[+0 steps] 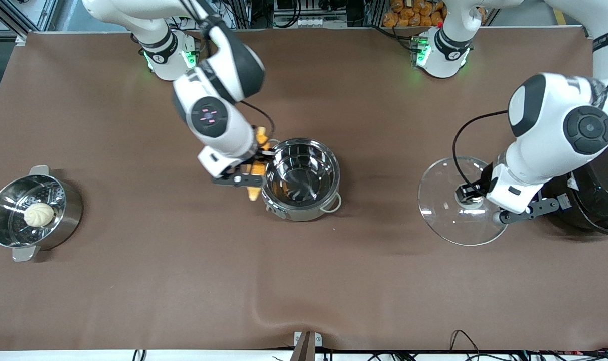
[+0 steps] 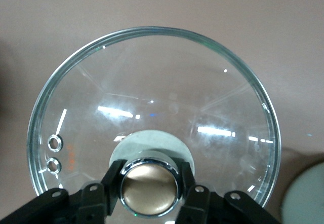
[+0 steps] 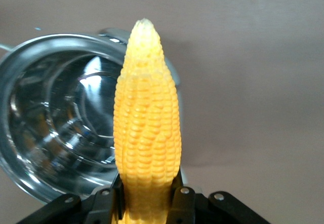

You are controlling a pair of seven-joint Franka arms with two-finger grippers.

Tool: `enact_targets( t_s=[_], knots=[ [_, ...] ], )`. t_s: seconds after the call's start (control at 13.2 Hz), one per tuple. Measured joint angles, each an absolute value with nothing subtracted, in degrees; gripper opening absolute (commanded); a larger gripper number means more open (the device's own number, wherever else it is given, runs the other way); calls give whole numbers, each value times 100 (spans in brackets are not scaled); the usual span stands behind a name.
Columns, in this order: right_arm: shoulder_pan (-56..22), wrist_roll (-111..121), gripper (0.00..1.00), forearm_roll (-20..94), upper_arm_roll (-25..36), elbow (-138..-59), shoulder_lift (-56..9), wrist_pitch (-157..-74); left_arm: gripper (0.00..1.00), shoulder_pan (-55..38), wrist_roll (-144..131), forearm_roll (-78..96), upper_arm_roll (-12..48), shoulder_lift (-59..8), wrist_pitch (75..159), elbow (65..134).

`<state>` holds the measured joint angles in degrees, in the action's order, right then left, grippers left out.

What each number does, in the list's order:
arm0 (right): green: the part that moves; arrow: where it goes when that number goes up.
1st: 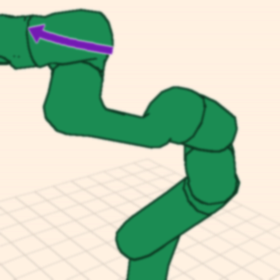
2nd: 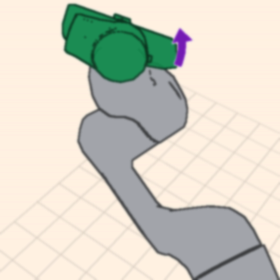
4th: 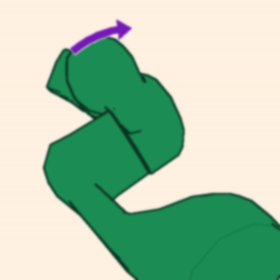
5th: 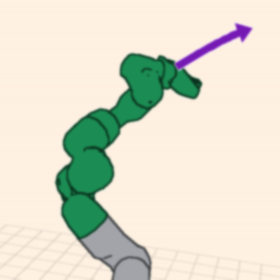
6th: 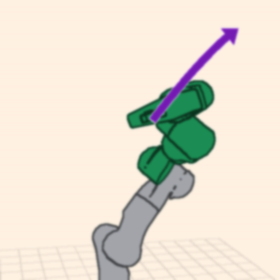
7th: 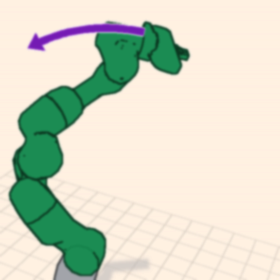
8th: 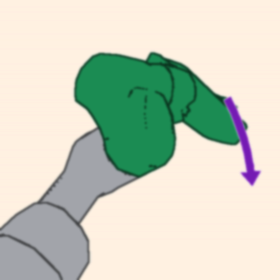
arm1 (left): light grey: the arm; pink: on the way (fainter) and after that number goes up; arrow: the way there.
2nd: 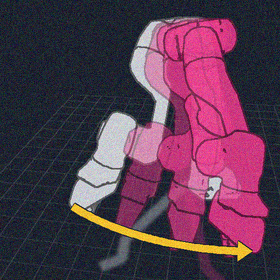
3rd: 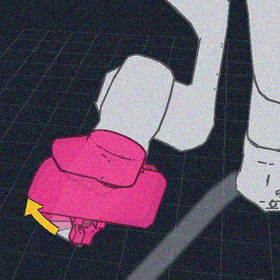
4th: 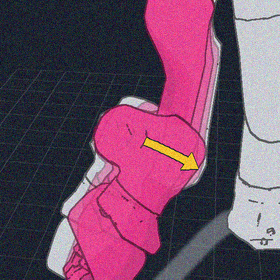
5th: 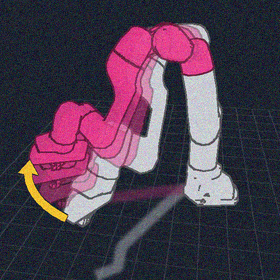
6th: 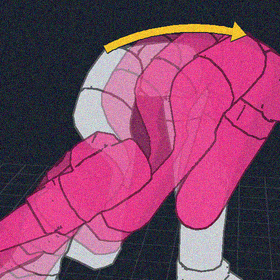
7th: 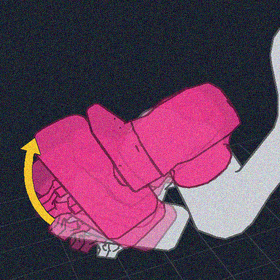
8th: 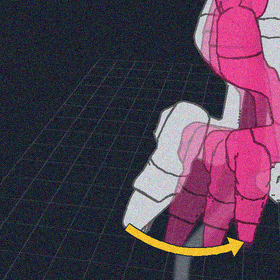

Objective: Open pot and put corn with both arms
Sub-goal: 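Lower the corn into the pot and open the right gripper, then set the lid on the table with the left gripper while the right gripper withdraws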

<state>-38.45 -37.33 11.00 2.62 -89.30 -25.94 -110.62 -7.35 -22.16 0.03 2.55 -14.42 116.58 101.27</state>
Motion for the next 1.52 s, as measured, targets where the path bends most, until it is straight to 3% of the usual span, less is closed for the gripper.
enact_targets(
  t_s=[0.45, 0.53, 0.68, 0.83, 0.91, 0.98, 1.06, 1.14, 1.52],
  knots=[
    [-4217, -4014, 0, 1090, 272, -8240, -3485, -11383, 0, -623, -2026, 2, 264, -1506, 13515, 12101],
    [-4267, -4013, 11, 1081, 272, -8199, -3593, -11535, 0, -577, -2026, 2, 262, -1598, 13690, 12229],
    [-4403, -4015, 100, 1070, 272, -8160, -3752, -11795, 0, -447, -2019, 2, 258, -1814, 14123, 12393],
    [-4483, -4017, 100, 1026, 285, -8123, -3789, -11847, 2, -409, -2017, 2, 257, -2043, 14605, 12559],
    [-4485, -4017, 100, 960, 302, -8070, -3782, -11821, 13, -408, -2017, 3, 257, -2095, 14711, 12595],
    [-4477, -4016, 100, 892, 348, -8021, -3751, -11720, 42, -409, -2017, 2, 261, -2085, 14713, 12598],
    [-4444, -3983, 100, 825, 398, -7991, -3668, -11553, 95, -409, -2017, 2, 262, -2089, 14719, 12598],
    [-4380, -3914, 100, 735, 447, -8005, -3527, -11427, 100, -409, -2016, 2, 262, -2089, 14719, 12598],
    [-3274, -2770, 100, 651, 517, -9260, -2065, -11249, 100, -332, -2016, 2, 256, -1879, 14794, 12435]
  ],
)
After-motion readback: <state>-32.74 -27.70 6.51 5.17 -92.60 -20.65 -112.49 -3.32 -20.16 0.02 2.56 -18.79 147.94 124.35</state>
